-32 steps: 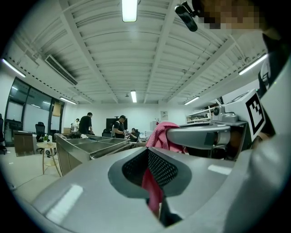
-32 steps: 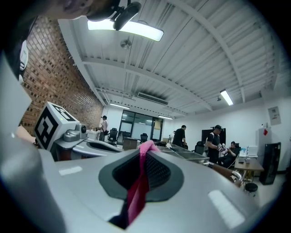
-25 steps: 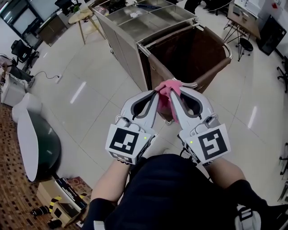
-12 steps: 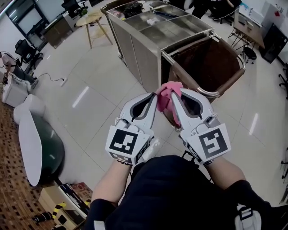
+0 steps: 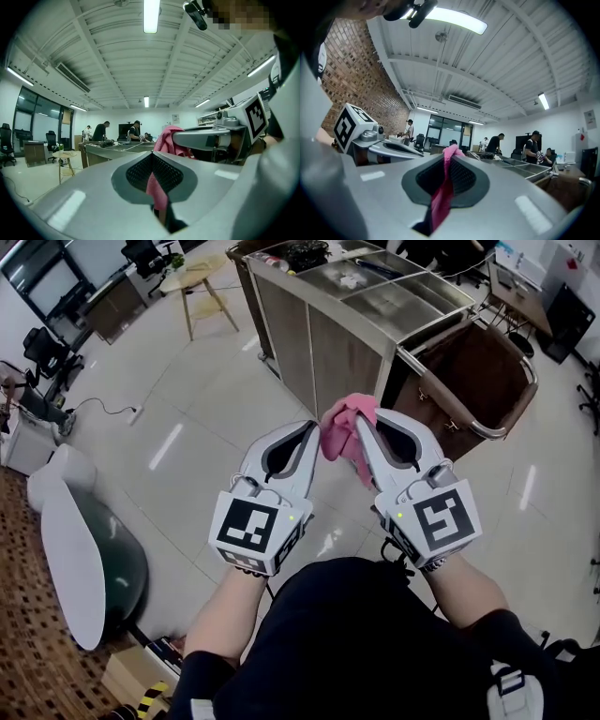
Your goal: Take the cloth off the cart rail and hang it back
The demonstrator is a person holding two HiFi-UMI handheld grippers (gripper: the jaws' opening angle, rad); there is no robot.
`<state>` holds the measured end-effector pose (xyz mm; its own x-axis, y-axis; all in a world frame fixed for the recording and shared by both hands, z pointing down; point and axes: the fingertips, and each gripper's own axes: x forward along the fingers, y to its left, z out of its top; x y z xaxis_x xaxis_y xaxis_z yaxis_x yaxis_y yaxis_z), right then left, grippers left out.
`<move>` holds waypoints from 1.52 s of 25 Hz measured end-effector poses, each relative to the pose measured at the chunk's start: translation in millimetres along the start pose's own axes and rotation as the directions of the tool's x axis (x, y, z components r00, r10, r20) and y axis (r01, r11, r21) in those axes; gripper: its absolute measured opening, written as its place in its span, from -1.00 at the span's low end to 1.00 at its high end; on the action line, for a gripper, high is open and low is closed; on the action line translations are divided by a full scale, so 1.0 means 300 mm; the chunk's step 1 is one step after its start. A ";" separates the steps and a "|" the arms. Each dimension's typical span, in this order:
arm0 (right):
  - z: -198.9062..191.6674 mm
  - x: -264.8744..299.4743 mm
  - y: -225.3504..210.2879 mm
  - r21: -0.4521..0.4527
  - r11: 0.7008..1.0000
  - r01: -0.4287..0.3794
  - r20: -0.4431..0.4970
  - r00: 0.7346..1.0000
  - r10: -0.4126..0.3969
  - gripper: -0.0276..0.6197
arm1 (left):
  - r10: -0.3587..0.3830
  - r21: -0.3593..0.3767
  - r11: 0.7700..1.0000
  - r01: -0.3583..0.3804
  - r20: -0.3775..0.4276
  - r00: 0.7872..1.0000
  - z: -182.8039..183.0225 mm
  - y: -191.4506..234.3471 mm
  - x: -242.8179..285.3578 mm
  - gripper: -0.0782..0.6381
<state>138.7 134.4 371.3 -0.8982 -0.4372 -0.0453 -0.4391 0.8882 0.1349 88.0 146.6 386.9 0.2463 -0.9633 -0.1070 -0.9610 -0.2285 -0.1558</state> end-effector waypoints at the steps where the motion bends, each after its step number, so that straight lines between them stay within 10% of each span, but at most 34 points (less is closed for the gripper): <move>1: 0.017 0.032 0.019 -0.011 1.000 0.001 0.040 0.999 0.000 -0.87 | -0.005 0.007 1.000 0.005 0.003 1.000 -0.004 0.029 -0.020 -0.77; 5: 0.057 0.155 0.078 -0.053 0.999 -0.009 0.156 0.988 0.017 -0.87 | 0.017 -0.009 1.000 -0.017 0.003 1.000 -0.046 0.150 -0.082 -0.77; 19: -0.043 0.512 0.151 -0.005 0.998 -0.066 -0.009 0.998 0.066 -0.87 | 0.085 -0.010 0.996 -0.086 -0.005 0.996 -0.145 0.500 -0.109 -0.77; 38: -0.152 1.183 -0.055 0.002 0.994 -0.113 0.084 0.990 0.112 -0.87 | 0.120 0.003 0.993 -0.120 -0.048 0.992 -0.354 1.088 0.259 -0.77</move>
<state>-172.0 -41.9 398.0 -0.9403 -0.3212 -0.1125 -0.3349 0.9323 0.1370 -219.8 -17.9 432.0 0.1225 -0.9894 -0.0778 -0.9833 -0.1104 -0.1448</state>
